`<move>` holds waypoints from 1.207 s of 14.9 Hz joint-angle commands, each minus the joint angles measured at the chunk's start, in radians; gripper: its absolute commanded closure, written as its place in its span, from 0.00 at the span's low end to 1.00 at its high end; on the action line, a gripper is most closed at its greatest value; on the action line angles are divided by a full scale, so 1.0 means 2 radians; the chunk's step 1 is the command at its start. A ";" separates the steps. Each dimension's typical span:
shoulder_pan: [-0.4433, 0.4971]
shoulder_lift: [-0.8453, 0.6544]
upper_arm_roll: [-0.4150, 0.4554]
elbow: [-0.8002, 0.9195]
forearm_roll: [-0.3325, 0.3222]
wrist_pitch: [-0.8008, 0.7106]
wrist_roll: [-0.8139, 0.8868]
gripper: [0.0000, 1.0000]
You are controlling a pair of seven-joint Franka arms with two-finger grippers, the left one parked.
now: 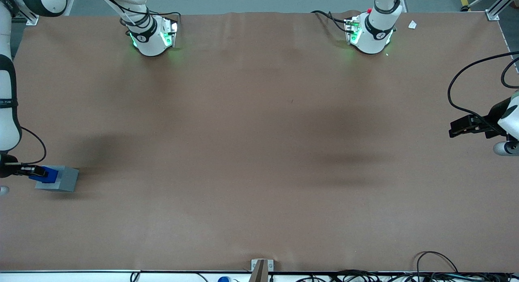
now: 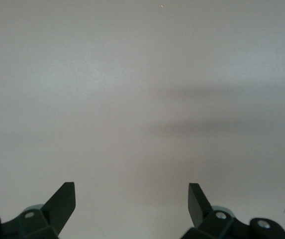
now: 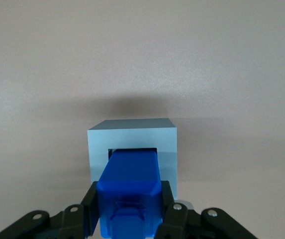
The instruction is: Insert blue part into gray base with right arm
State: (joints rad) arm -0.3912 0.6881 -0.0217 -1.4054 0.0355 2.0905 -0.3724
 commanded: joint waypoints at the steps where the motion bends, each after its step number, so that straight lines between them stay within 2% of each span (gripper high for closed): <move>1: -0.008 0.003 0.009 0.007 0.005 -0.002 0.004 0.62; 3: -0.008 0.003 0.009 0.008 0.005 -0.002 0.004 0.31; 4: -0.007 0.001 0.009 0.009 0.007 -0.003 0.005 0.03; 5: -0.004 -0.001 0.009 0.010 0.006 -0.005 0.005 0.00; 8: 0.002 -0.022 0.012 0.007 0.005 -0.008 0.000 0.00; 13: 0.032 -0.087 0.013 -0.001 0.010 -0.070 0.009 0.00; 18: 0.082 -0.171 0.012 -0.040 0.010 -0.091 0.052 0.00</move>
State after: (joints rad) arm -0.2653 0.4460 0.0057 -1.3951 0.0459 1.9178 -0.3120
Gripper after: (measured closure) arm 0.000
